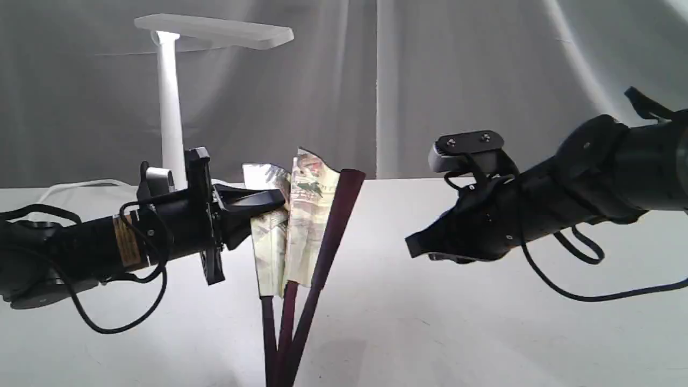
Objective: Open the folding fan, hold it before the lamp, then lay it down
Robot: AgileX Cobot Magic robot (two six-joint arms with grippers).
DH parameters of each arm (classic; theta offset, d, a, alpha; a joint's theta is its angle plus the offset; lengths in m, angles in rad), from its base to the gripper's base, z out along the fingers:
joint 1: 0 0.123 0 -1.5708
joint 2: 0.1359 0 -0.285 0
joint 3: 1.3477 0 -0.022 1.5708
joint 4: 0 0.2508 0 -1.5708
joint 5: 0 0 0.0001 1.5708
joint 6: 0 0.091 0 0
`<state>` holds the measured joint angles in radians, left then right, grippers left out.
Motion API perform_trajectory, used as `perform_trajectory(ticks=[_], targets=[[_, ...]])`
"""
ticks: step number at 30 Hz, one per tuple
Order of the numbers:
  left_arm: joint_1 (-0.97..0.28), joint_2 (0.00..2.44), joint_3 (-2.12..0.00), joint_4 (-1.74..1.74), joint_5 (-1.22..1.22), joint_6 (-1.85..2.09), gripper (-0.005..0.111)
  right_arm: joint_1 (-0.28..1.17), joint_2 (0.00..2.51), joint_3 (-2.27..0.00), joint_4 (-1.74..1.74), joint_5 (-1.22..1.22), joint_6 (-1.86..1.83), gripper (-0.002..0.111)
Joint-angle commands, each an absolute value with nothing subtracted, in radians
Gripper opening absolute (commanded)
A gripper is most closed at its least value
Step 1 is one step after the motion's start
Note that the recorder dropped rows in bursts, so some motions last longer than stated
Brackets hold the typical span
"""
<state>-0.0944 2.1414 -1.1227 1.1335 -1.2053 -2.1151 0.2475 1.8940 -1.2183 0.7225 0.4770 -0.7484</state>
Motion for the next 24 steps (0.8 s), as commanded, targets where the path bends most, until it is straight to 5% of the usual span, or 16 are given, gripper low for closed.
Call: perform_trajectory(ticks=[1,5,11,24], targets=[[-0.092,2.13,-1.116,1.145,-1.221,-2.116,0.0,0.201,1.89,-1.225,0.566,0.624,-0.558,0.0],[-0.092,2.13,-1.116,1.148,-1.221,-2.118,0.0,0.197,1.892,-1.225,0.157,0.778,-0.382,0.0],[-0.092,2.13,-1.116,1.151,-1.221,-2.118,0.0,0.197,1.89,-1.194,-0.486,0.657,0.306,0.0],[-0.092,2.13,-1.116,1.152,-1.221,-2.109,0.0,0.2,1.895,-0.87,-0.273,-0.664,0.408,0.0]])
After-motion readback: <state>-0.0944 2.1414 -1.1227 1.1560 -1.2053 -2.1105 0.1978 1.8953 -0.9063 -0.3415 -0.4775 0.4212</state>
